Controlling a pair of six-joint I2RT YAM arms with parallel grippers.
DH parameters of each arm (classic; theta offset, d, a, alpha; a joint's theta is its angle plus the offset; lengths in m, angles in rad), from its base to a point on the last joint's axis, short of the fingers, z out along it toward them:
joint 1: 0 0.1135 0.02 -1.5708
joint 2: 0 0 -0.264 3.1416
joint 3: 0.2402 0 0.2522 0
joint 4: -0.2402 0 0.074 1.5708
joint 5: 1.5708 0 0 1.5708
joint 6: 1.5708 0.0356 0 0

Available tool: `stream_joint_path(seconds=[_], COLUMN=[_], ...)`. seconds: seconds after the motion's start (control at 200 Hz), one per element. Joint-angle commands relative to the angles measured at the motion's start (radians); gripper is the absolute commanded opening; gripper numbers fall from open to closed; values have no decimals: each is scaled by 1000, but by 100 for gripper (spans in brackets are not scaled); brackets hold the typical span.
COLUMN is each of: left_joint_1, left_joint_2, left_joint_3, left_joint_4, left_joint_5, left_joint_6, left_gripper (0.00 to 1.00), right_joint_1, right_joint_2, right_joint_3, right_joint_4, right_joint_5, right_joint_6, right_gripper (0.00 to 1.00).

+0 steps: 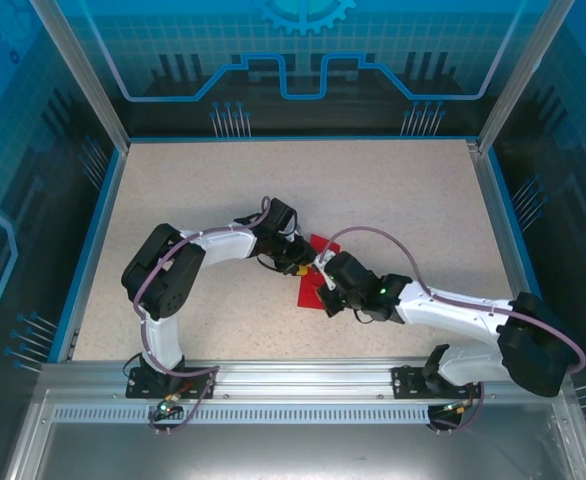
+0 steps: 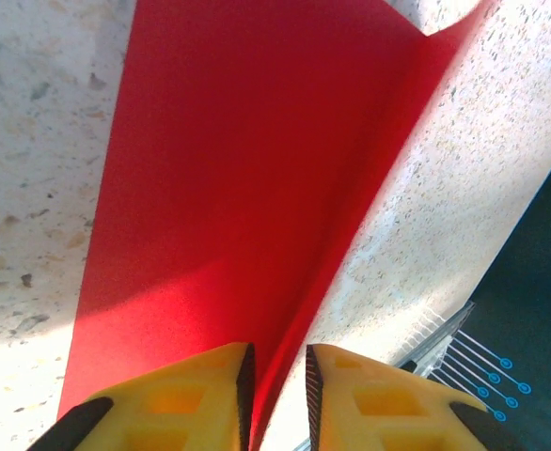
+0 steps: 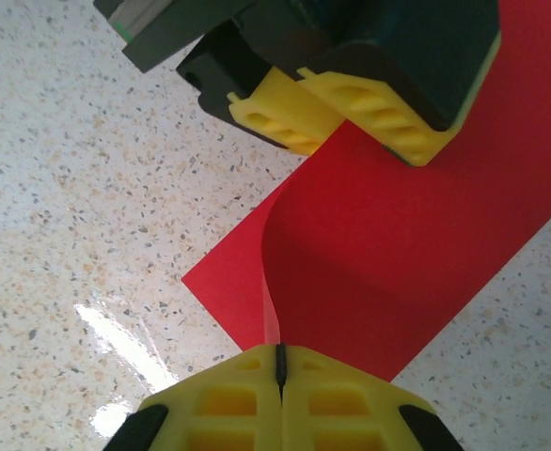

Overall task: Fold a paper plane with a square sheet of paper (pick it up from the middle)
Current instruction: Fold the triangle a second time at the center of the table.

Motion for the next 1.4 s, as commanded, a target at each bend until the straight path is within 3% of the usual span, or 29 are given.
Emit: stream_joint_path(seconds=[0.0, 0.085, 0.22, 0.295, 0.525, 0.69, 0.805, 1.095, 1.395], left_joint_1=[-6, -4, -3, -4, -4, -4, -7, -35, -56], left_joint_2=[-24, -35, -53, -73, -162, -189, -196, -173, -133], left_joint_3=[21, 19, 8, -9, -54, -91, -117, -116, -92], left_joint_4=[-40, -58, -83, -77, -73, -47, -16, -19, -18], left_joint_5=[-8, -37, -73, -91, -178, -175, -151, -106, -72], left_joint_6=[25, 42, 68, 73, 93, 108, 112, 154, 166], left_gripper=[28, 43, 49, 59, 67, 64, 56, 42, 35], right_joint_1=[-63, -121, -192, -215, -311, -380, -408, -437, -449], right_joint_2=[-46, -62, -57, -45, 20, 107, 163, 248, 296], right_joint_3=[-44, -77, -97, -97, -97, -78, -55, 1, 59], right_joint_4=[63, 107, 134, 144, 178, 183, 177, 151, 85], right_joint_5=[-160, -255, -359, -395, -497, -550, -564, -554, -524], right_joint_6=[16, 23, 24, 22, 29, 29, 23, -14, -58], right_gripper=[4, 4, 4, 4, 4, 4, 4, 5, 5])
